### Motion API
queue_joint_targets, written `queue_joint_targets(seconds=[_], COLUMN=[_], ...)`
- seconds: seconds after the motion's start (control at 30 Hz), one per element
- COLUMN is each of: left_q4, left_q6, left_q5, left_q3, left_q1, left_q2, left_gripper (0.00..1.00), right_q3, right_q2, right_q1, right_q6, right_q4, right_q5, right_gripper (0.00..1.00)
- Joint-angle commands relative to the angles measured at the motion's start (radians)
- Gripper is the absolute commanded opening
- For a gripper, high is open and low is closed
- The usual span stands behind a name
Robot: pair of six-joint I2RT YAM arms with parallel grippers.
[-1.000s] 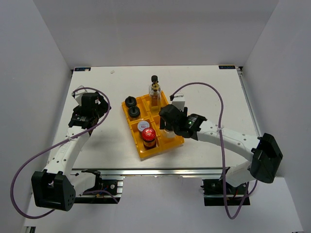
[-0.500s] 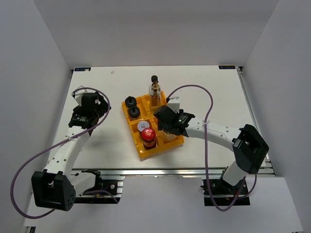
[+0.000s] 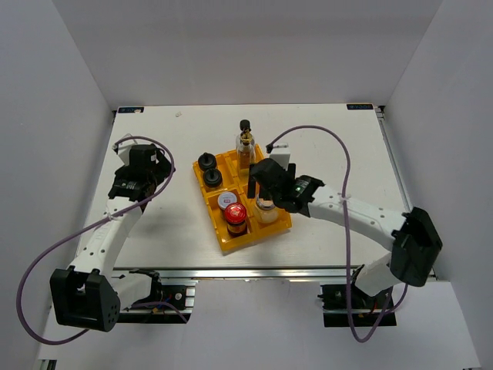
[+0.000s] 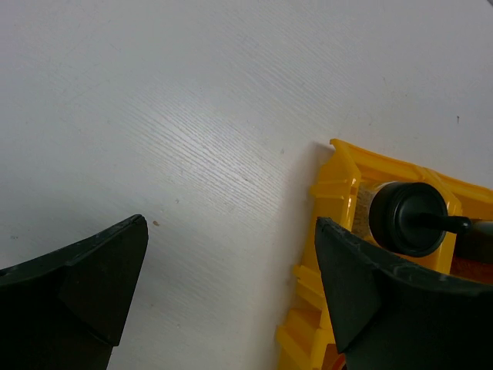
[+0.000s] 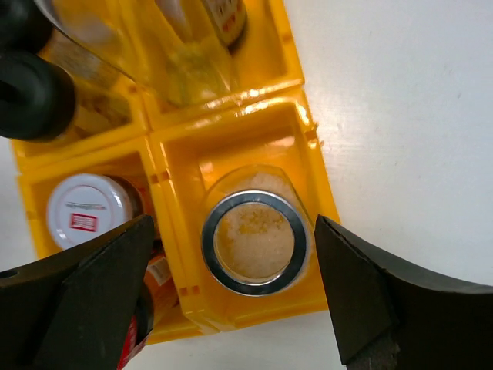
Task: Organize the condiment bottles
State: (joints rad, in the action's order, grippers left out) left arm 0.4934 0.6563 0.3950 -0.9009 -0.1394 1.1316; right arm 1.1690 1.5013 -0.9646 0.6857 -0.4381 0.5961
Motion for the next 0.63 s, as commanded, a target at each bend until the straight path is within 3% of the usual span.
queue_joint_targets(seconds=[0.0, 0.1, 0.23, 0.4, 0.6], left_q4=[0.033, 0.066, 0.076, 0.06, -0.001], left_q6=[0.016, -0.004, -0.017, -0.047, -0.073], left_q5=[0.048, 0.074, 0.14, 0.163, 0.131], left_q3=[-0.078, -0.138, -0.156, -0.142, -0.089], left_q1=[0.004, 0.004, 0.006, 0.004, 0.004], left_q2=[-0.003, -0.006, -0.035, -0.055, -0.121], left_gripper=[0.98, 0.98, 0.98, 0.98, 0.98], right_q3=[0.063, 0.026, -0.092, -0.199, -0.278], right_q2=[-0.114, -0.219, -0.413, -0.542, -0.599], right_q1=[0.039, 0.18, 0.387, 0.408, 0.409], right_q6=[-0.067, -0.121, -0.254, -0.351, -0.357], right_q4=[0.024, 0.025, 0.068, 0.058, 0.075], right_q5=[0.054, -0.043, -0.022, 0.082, 0.065], right_gripper=[0.89, 0.89, 0.89, 0.89, 0.9])
